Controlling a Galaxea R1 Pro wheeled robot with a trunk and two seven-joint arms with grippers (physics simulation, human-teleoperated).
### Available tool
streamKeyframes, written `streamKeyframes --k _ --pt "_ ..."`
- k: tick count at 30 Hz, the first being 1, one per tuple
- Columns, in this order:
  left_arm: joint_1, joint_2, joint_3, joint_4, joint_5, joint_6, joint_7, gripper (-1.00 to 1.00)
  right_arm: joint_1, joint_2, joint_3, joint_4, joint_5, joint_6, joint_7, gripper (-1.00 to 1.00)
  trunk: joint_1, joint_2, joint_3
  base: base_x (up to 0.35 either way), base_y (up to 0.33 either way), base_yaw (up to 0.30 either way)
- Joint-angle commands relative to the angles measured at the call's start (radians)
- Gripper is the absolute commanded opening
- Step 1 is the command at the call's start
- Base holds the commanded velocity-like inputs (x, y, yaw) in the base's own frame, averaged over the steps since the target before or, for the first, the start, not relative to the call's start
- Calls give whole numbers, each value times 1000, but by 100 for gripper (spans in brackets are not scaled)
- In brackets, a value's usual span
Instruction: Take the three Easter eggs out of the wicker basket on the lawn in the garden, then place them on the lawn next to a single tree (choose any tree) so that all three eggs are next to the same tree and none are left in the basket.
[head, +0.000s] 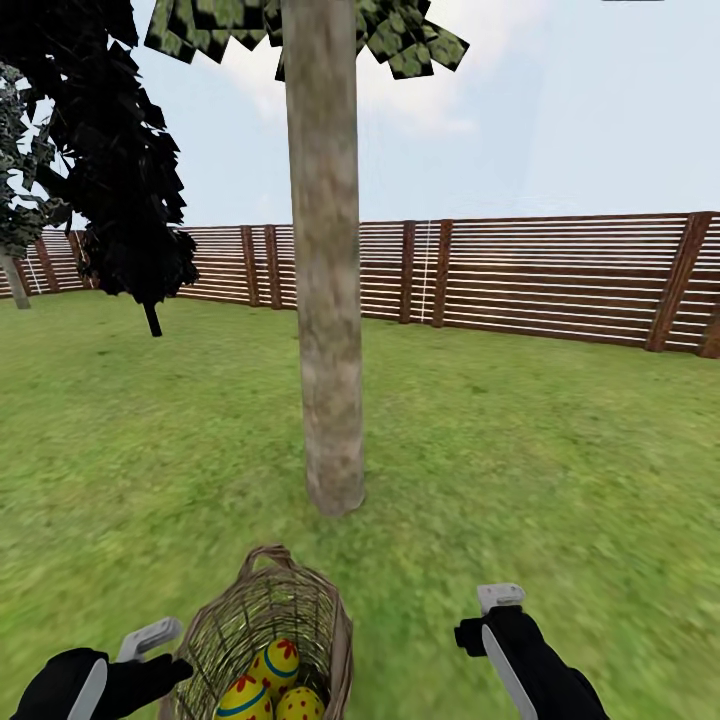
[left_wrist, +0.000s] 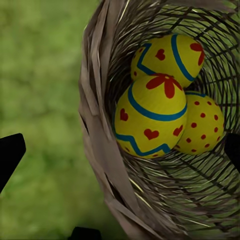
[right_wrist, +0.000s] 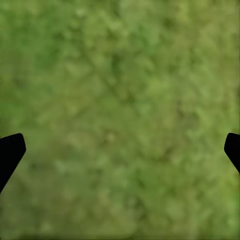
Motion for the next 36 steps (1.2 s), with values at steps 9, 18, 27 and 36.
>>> streamKeyframes --k 9,18,27,36 --pt "-1 -2 -1 -1 -6 4 -9 100 -1 -1 4 -1 -11 3 -10 100 0 0 -1 109 -130 0" --pt "-1 12 0 -1 -10 6 -11 100 -1 -2 1 -1 -13 3 -10 100 0 0 -1 199 -274 0" --pt "-1 83 -6 2 -10 9 -14 100 -1 -3 1 -2 -14 3 -10 100 0 0 -1 192 -273 0" --pt "-1 84 -8 33 -11 9 -13 100 -1 -3 1 -2 -14 3 -10 100 0 0 -1 29 -51 0"
